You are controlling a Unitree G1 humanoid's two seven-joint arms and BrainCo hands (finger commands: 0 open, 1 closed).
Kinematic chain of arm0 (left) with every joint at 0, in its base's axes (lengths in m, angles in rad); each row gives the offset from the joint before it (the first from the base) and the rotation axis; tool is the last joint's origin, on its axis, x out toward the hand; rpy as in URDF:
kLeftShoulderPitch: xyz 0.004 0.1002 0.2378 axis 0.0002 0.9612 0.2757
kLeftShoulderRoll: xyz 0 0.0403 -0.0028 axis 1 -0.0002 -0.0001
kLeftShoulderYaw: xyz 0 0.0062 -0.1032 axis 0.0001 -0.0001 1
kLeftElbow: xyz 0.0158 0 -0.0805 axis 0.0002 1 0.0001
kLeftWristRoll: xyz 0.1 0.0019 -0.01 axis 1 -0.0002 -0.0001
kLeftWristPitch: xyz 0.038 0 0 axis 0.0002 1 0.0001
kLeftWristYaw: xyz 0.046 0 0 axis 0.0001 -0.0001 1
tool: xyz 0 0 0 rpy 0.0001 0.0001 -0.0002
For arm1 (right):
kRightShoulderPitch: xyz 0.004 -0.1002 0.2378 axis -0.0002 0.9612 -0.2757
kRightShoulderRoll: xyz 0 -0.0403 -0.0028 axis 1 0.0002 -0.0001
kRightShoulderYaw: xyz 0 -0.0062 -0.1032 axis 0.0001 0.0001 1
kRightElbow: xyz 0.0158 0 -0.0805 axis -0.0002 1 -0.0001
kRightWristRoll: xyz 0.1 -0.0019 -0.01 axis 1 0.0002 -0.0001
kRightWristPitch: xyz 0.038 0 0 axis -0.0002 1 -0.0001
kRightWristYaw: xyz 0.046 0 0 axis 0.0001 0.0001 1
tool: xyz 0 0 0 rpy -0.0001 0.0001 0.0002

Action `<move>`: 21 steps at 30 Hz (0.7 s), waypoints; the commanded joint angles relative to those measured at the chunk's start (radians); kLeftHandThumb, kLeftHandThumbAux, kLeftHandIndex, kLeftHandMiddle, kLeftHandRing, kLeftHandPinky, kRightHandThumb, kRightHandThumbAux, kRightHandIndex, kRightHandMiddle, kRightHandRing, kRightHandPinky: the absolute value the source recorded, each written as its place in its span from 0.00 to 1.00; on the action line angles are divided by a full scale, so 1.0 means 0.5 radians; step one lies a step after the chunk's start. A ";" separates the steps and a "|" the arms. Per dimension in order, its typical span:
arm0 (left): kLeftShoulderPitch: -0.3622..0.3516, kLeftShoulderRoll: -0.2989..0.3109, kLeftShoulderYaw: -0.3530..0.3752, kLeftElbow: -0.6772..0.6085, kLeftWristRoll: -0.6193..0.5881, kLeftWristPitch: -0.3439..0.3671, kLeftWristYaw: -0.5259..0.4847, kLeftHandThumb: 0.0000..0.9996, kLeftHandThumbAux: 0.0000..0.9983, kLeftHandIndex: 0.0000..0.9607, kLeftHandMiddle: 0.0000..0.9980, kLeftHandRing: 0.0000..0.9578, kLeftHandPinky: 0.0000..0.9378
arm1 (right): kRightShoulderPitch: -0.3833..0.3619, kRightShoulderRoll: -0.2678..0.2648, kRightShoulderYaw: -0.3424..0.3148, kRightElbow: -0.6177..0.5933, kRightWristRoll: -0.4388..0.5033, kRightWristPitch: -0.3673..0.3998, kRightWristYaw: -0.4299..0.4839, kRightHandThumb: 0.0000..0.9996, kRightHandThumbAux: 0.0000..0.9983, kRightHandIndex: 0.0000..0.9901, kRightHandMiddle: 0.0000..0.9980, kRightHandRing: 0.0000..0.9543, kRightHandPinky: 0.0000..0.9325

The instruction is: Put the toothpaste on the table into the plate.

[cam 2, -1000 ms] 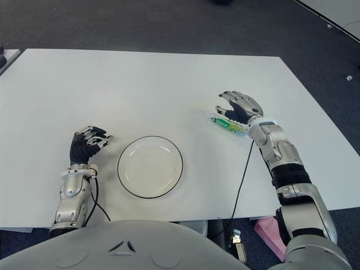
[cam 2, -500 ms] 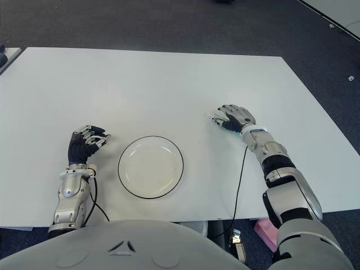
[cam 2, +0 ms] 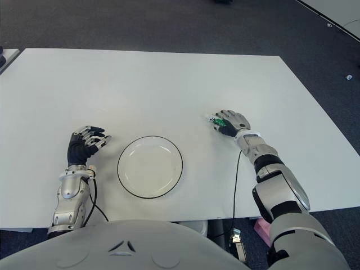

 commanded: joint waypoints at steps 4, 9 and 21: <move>0.028 0.017 0.001 -0.024 0.027 0.000 0.008 0.09 1.00 0.55 0.47 0.53 0.56 | -0.032 0.109 0.076 0.162 0.001 0.070 0.038 0.58 0.15 0.00 0.00 0.00 0.00; 0.036 0.018 0.010 -0.027 0.016 -0.014 0.000 0.09 1.00 0.54 0.47 0.53 0.56 | -0.027 0.130 0.094 0.194 0.007 0.096 0.038 0.57 0.16 0.00 0.00 0.00 0.00; 0.047 0.036 0.030 -0.017 -0.007 -0.052 -0.009 0.10 1.00 0.55 0.47 0.54 0.57 | 0.063 0.182 0.128 0.214 0.026 0.143 -0.016 0.54 0.16 0.00 0.00 0.00 0.00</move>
